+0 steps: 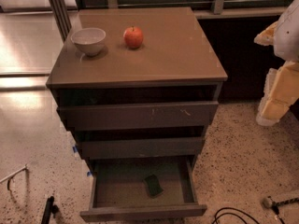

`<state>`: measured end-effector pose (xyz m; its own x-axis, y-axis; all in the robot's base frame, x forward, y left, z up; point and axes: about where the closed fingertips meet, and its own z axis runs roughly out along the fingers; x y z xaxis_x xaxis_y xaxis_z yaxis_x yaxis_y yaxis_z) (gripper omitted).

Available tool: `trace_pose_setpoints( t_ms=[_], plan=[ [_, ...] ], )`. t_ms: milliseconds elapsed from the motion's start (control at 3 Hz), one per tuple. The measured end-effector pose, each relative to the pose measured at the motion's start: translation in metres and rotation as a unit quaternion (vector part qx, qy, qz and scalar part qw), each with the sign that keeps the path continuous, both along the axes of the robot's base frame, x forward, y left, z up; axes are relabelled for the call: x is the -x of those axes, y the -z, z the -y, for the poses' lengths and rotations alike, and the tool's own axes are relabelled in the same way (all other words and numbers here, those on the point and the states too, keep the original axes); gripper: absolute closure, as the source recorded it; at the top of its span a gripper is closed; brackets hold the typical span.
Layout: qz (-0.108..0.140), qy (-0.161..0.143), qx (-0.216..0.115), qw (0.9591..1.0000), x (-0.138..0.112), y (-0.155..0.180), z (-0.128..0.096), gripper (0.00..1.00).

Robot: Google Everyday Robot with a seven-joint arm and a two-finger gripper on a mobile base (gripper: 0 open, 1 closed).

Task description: Pick sponge from bottom drawer and place on counter

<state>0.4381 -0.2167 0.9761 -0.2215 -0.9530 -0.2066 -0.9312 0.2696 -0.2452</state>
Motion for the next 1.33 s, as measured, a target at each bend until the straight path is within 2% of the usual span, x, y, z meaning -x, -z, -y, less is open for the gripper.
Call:
trace_pose_setpoints(
  t_ms=[333, 667, 1000, 1333],
  plan=[
    [0.000, 0.000, 0.000, 1.0000, 0.000, 0.000, 0.000, 0.00],
    [0.000, 0.000, 0.000, 1.0000, 0.000, 0.000, 0.000, 0.16],
    [0.012, 0.005, -0.028, 0.9995, -0.005, 0.019, -0.008, 0.39],
    [0.006, 0.013, -0.086, 0.9962, -0.013, 0.077, -0.026, 0.63]
  ],
)
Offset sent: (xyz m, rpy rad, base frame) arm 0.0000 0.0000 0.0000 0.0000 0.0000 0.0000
